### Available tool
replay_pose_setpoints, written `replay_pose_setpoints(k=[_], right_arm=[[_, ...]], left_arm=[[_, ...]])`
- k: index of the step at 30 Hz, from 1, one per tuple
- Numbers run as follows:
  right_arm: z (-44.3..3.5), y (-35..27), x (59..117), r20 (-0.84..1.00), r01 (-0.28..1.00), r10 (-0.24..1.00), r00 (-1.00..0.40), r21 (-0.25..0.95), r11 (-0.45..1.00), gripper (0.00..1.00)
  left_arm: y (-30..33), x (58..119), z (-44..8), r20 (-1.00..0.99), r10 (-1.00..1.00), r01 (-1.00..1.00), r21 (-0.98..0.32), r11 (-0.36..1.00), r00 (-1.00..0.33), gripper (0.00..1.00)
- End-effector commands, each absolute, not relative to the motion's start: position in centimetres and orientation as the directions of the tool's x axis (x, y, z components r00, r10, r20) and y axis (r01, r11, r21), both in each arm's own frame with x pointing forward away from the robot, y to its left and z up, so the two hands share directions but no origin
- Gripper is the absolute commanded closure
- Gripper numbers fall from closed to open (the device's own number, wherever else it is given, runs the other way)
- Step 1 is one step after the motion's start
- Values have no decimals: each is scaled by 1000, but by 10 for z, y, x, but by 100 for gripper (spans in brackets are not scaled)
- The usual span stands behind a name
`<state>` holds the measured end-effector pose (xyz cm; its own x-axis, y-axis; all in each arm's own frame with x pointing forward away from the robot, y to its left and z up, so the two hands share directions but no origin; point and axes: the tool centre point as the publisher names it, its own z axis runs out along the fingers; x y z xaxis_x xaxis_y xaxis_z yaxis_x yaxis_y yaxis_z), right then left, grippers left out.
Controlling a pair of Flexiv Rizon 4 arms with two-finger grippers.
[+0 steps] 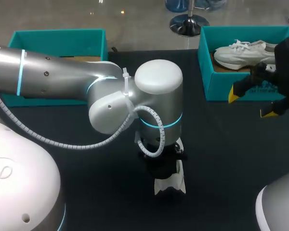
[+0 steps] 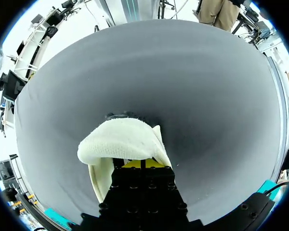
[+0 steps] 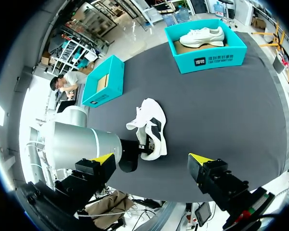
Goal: Take the shoe out of the shoebox, open the shoe tongue, remove and reinsert the insole, then place the shoe into the shoebox
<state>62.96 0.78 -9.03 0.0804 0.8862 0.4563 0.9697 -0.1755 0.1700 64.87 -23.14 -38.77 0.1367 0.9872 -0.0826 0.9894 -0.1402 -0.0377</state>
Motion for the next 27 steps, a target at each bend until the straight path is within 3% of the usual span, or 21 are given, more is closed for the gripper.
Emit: replay_pose_setpoints(k=[1, 17, 27], right_arm=[[-89, 9, 634, 453, 971, 888, 82, 163, -173, 0], [-89, 9, 634, 453, 971, 888, 82, 163, -173, 0], [-89, 9, 634, 453, 971, 888, 82, 163, -173, 0]], left_arm=[[-241, 648, -404, -93, 989, 994, -9, -113, 111, 100], [-232, 668, -349, -142, 990, 983, 183, 11, 15, 100], [-231, 685, -342, -161, 986, 961, 260, 93, -52, 100]])
